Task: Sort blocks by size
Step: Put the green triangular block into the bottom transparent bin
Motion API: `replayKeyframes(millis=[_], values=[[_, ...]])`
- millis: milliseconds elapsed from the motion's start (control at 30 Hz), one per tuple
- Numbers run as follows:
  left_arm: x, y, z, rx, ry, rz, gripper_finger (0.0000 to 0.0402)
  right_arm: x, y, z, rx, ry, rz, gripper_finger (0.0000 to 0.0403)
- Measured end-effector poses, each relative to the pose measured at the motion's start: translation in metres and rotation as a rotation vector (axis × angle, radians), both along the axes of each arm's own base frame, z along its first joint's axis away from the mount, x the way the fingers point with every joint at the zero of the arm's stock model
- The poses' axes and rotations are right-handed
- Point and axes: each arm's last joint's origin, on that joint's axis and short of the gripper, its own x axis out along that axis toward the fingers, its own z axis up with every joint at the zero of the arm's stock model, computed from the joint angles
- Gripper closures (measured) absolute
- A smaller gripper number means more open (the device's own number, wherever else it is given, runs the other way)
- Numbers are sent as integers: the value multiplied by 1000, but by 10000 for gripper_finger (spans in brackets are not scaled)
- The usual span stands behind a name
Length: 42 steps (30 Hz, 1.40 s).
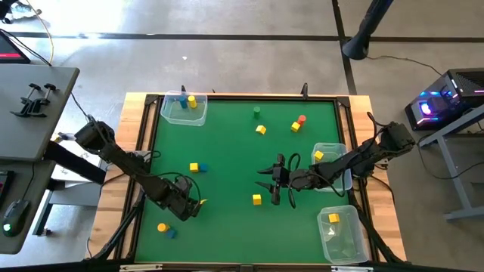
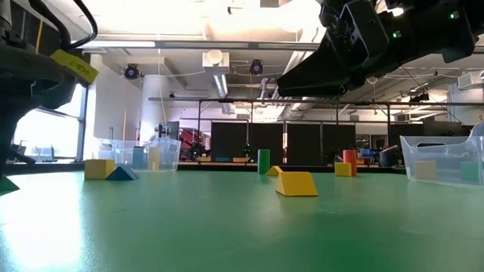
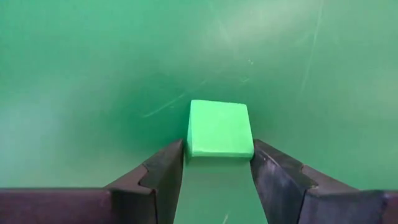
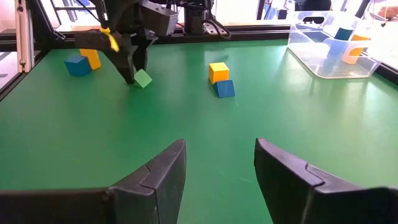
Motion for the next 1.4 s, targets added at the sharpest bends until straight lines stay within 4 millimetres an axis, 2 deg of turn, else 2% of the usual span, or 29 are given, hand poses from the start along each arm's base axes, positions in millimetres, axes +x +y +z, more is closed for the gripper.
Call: replayKeyframes(millis=[133,333,433,600,833,967,1100,1233,1300,1400], values=[[0,0,-2,20,14,-58,244,0,0,0,0,0,0,222],[3,0,-5,54,10,-132,297,0,1,0,0,0,2,222],[10,-1,0,124,-89,-177,310,-1,3,0,-25,3,20,222],[41,0,21,235,-347,-304,310,-5,17,1,-144,9,138,222],[96,37,45,321,-698,-513,310,-3,32,8,-477,17,409,222],[118,63,59,341,-902,-627,310,0,32,11,-658,26,439,222],[130,81,61,311,-1015,-726,311,3,31,18,-798,43,363,222],[137,87,53,276,-1048,-768,311,10,31,29,-863,39,307,222],[140,87,47,266,-1050,-773,310,14,31,35,-867,23,312,222],[142,86,41,259,-1043,-781,302,19,31,37,-863,40,414,222]])
